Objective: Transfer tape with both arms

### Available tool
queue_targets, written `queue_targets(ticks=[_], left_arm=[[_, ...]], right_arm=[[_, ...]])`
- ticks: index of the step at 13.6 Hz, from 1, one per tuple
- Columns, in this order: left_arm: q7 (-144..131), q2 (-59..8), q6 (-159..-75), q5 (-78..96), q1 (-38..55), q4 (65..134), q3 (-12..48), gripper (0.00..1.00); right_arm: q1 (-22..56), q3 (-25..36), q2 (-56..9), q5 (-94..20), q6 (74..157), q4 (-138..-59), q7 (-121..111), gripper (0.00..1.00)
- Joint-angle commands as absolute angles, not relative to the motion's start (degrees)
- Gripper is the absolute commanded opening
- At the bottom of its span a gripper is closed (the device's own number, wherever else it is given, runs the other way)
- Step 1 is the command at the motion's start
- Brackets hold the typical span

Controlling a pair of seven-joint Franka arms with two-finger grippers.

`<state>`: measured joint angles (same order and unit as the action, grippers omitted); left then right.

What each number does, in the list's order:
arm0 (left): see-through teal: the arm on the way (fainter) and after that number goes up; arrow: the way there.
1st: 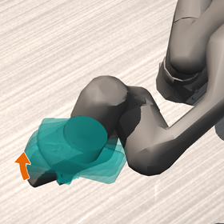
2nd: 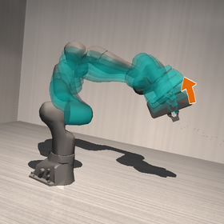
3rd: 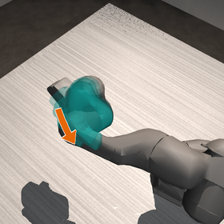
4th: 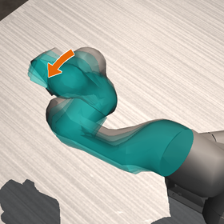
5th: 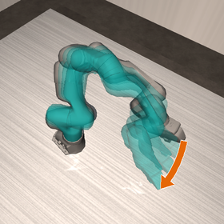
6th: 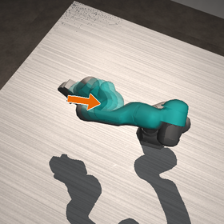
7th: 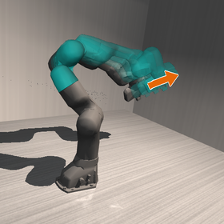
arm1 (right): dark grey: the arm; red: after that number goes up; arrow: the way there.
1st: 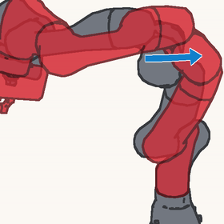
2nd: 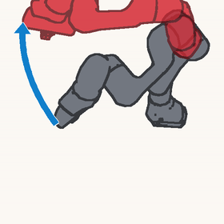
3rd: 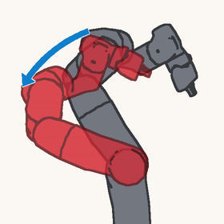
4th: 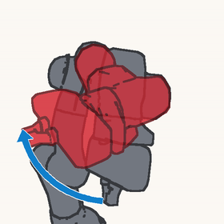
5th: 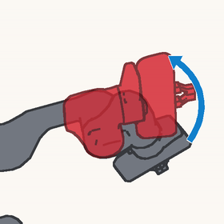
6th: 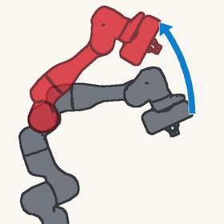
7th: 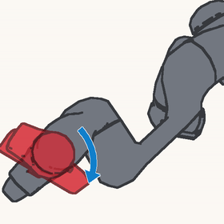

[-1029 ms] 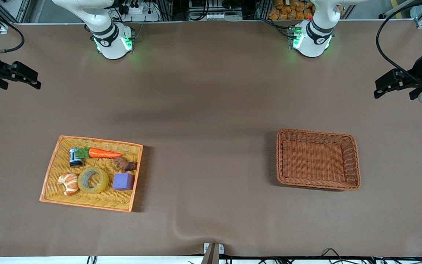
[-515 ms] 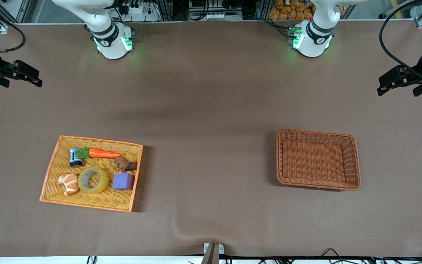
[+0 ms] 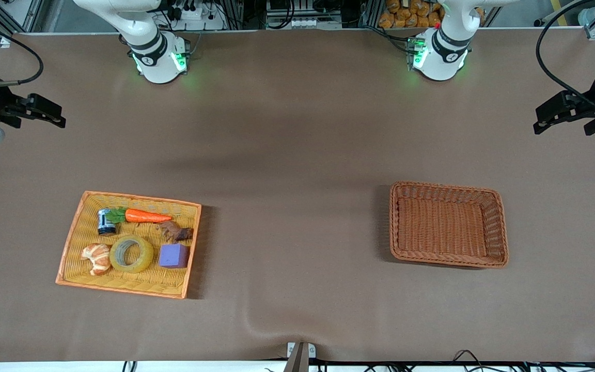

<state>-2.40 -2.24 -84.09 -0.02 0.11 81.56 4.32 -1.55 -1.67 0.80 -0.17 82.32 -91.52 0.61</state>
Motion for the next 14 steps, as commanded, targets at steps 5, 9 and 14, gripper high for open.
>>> queue_targets(ticks=[5,9,14], left_arm=[[-1.8,-1.3,-83.0,0.0,0.0,81.2,4.1,1.00],[-1.8,-1.3,-82.8,0.3,0.0,81.2,4.4,1.00],[-2.0,-1.1,-82.5,0.3,0.0,81.2,4.7,1.00]], right_arm=[[-5.6,-2.4,-13.8,-0.1,92.9,-90.7,0.5,1.00],[-6.2,-2.3,-25.0,0.4,101.4,-86.5,0.3,1.00],[-3.6,-2.4,-32.5,6.6,113.2,-84.7,-6.5,1.00]])
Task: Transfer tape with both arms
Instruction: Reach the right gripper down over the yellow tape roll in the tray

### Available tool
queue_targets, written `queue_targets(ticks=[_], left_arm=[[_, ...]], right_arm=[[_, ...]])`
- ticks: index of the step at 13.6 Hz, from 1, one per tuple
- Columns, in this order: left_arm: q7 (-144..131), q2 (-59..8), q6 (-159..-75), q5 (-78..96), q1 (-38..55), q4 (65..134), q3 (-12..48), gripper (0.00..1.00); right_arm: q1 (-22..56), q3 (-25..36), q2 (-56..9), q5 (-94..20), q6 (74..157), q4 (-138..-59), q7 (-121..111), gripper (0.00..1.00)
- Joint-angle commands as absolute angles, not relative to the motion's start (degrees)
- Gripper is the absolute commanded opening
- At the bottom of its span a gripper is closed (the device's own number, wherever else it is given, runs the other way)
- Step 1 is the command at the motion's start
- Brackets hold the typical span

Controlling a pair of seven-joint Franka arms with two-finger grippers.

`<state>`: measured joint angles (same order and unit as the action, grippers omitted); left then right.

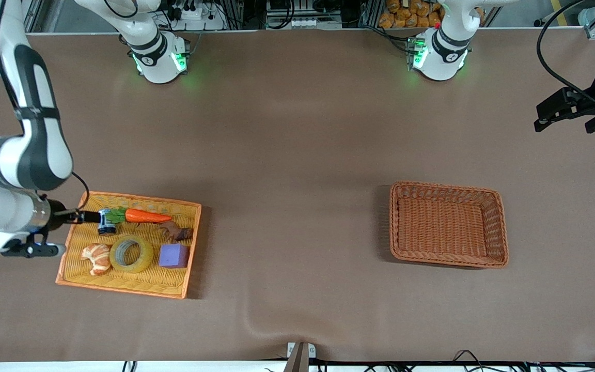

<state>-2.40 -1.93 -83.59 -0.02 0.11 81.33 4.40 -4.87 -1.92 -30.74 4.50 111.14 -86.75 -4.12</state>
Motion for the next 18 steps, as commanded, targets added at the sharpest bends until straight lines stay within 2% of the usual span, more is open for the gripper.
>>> queue_targets(ticks=[1,5,8,11,18], left_arm=[[-2.0,-1.2,-82.4,0.3,0.0,81.2,4.7,1.00],[-2.0,-1.2,-82.1,0.3,0.1,81.2,4.7,1.00],[-2.1,-1.3,-82.1,0.3,0.3,81.2,4.6,1.00],[-2.2,-1.3,-81.9,0.3,0.5,81.2,4.6,1.00],[-2.3,-1.3,-80.9,0.3,0.6,81.2,4.7,1.00]], right_arm=[[-3.4,-2.4,-33.4,6.6,114.1,-84.7,-8.4,1.00],[-1.9,-2.5,-34.5,6.5,119.9,-86.4,-15.7,1.00],[-0.8,-2.5,-33.7,6.5,131.1,-94.0,-16.2,1.00],[-1.8,-2.5,-34.2,6.5,136.7,-98.7,-19.1,1.00],[-0.1,-2.8,-35.9,6.2,137.7,-99.9,-21.2,1.00]])
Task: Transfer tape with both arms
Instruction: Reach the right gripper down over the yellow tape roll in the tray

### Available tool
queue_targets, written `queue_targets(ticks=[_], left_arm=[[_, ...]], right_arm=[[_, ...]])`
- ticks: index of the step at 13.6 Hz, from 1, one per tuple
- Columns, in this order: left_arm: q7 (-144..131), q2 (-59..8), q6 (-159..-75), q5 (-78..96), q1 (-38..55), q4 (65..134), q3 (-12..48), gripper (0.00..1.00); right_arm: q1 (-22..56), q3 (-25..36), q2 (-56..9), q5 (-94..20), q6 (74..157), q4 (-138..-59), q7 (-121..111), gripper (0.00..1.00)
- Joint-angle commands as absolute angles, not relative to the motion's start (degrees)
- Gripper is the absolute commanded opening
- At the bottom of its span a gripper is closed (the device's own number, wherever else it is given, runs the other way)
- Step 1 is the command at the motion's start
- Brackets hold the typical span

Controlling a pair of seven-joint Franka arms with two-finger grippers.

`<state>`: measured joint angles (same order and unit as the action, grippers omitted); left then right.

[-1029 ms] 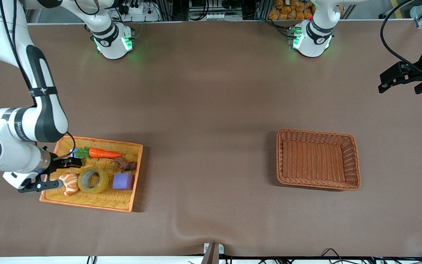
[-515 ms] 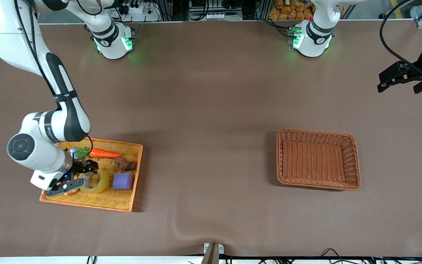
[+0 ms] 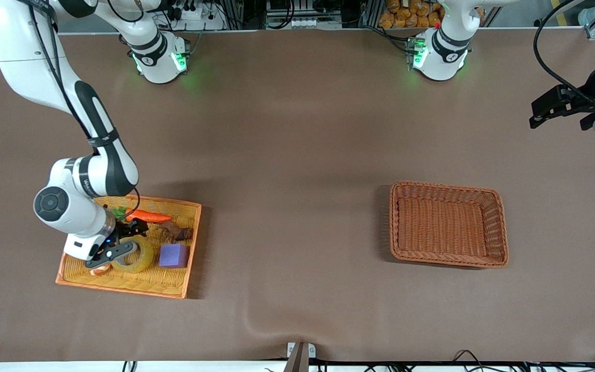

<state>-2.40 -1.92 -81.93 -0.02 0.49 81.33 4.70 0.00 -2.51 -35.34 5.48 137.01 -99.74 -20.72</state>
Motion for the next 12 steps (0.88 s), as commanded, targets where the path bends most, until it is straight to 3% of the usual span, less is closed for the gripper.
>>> queue_targets(ticks=[1,6,7,8,9,12], left_arm=[[-2.3,-1.4,-80.9,0.3,0.7,81.2,4.7,1.00],[-4.0,-1.8,-80.9,0.1,0.8,81.2,5.7,1.00],[-4.1,-1.8,-80.9,0.1,0.8,81.2,6.1,1.00],[-4.1,-1.9,-80.9,0.1,0.8,81.2,6.1,1.00],[-4.1,-1.9,-80.9,0.1,0.8,81.2,6.1,1.00],[-4.7,-1.9,-80.9,0.1,0.9,81.2,6.2,1.00]], right_arm=[[0.0,-2.8,-36.2,6.2,137.8,-99.9,-21.2,1.00],[0.3,-2.8,-37.1,5.8,140.9,-99.9,-20.6,1.00],[0.3,-2.8,-37.2,5.8,141.1,-99.9,-20.5,0.51],[0.2,-2.9,-37.2,5.5,141.2,-99.8,-20.4,0.16],[0.2,-3.0,-37.1,4.8,141.2,-99.8,-20.4,0.06],[0.2,-3.0,-36.9,2.3,141.2,-99.8,-20.4,0.00]])
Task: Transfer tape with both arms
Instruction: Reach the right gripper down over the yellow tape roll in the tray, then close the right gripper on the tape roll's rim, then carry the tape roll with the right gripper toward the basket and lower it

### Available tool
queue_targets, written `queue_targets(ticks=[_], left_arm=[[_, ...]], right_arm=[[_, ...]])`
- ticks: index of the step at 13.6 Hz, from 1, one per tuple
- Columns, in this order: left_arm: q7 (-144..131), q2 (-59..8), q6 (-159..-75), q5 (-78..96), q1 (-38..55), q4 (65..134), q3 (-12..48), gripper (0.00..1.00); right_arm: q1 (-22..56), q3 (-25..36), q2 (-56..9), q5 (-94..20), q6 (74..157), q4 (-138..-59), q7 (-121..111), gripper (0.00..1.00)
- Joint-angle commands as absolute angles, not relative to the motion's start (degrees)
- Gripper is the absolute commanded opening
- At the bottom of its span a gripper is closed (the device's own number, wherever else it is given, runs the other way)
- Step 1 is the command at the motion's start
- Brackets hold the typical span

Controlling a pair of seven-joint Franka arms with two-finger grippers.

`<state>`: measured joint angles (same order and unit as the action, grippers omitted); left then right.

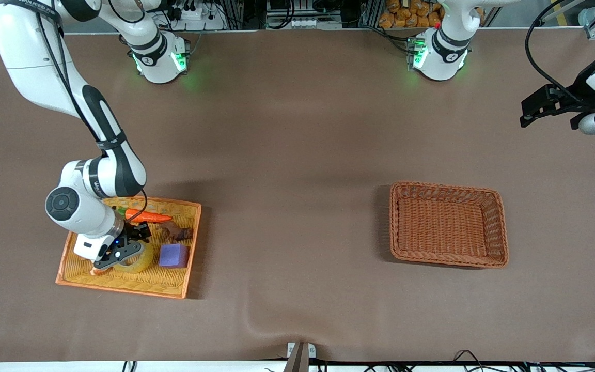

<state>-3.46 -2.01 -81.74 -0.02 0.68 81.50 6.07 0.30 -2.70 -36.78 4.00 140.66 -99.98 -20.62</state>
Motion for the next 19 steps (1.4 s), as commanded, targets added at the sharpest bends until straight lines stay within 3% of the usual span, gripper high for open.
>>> queue_targets(ticks=[1,6,11,13,19], left_arm=[[-4.8,-1.8,-80.9,0.1,0.8,81.2,6.8,1.00],[-5.1,-1.8,-80.9,0.0,0.7,81.2,7.3,1.00],[-5.6,-2.0,-80.9,-0.4,0.8,81.3,7.4,1.00],[-5.6,-2.0,-80.9,-0.4,0.8,81.4,7.4,1.00],[-5.6,-2.0,-80.9,-0.4,0.8,81.4,7.3,1.00]], right_arm=[[0.2,-3.0,-36.7,1.7,141.1,-99.8,-20.4,0.00],[-0.2,-3.0,-32.1,1.4,140.1,-98.6,-20.9,0.00],[0.5,-9.3,-27.3,1.3,127.8,-94.6,-14.4,0.00],[1.9,-13.6,-27.8,1.4,127.1,-91.5,-1.3,0.00],[15.8,-13.7,-36.4,2.1,127.8,-80.0,28.0,0.00]])
